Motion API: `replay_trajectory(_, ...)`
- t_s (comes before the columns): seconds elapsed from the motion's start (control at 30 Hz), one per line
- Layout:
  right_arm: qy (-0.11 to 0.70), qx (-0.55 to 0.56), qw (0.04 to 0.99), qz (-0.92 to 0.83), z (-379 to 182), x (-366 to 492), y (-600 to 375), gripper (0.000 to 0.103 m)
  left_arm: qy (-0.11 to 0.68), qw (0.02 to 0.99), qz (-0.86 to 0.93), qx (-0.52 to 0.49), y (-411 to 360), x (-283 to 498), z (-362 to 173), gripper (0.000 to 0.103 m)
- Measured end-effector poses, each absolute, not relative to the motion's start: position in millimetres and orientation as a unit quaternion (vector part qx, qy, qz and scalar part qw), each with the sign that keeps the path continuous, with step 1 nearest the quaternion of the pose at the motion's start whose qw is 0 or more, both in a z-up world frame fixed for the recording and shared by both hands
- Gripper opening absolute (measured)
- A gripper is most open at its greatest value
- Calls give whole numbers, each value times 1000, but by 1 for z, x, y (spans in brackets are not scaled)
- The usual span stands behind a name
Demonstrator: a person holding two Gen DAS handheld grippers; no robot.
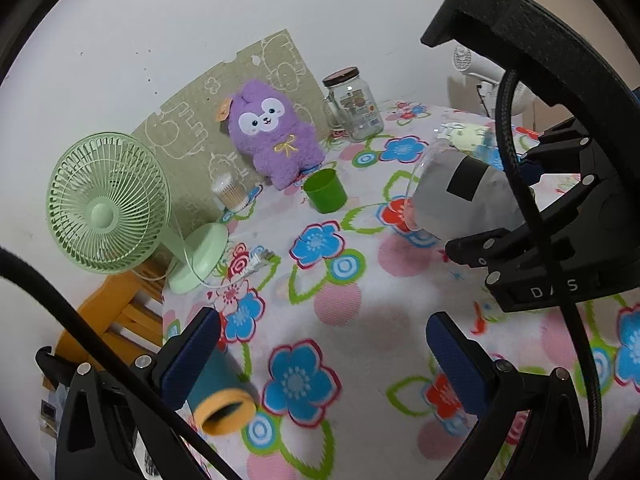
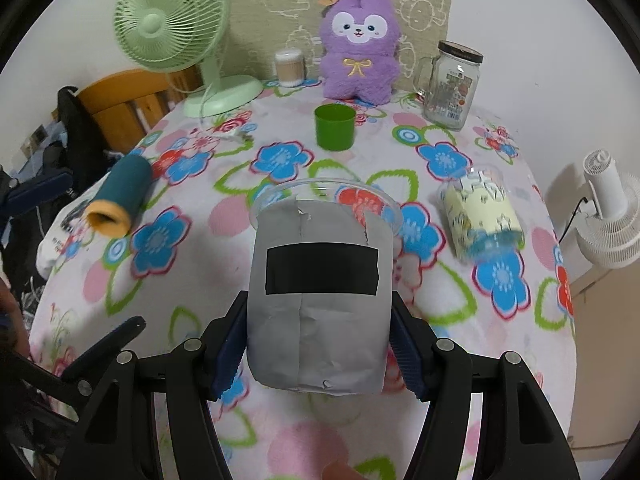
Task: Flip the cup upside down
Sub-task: 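Lift the white cup with the right gripper and carry it toward the left tool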
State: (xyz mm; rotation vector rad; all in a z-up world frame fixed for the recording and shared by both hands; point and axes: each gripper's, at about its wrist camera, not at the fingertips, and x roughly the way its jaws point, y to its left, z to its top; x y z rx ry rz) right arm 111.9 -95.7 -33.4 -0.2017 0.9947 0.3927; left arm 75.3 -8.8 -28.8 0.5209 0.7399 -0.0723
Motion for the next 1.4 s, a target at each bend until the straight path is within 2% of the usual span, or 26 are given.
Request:
replay_trajectory(0.5,498,-106,839,193,-56,12,-110,67,399,893,-51,202,-14,-25,-54,103)
replay_trajectory(1.07,524,-115,827,167,-78,-16,-120,67,418,887,-72,181,-27,-55,-74,103)
replay_trajectory(1.13,523,-114,828,168,-79,-16,-120,70,420,887,-72,179,-27,-55,-76,103)
replay_trajectory(1.23,530,-113,824,167,-80,-15,-120,83,424,886,-72,175,-26,-55,-77,103)
replay_trajectory(1.4,529,-108,825,166,-79,-15,-122,89,429,885,-72,166,-24,-55,-77,103)
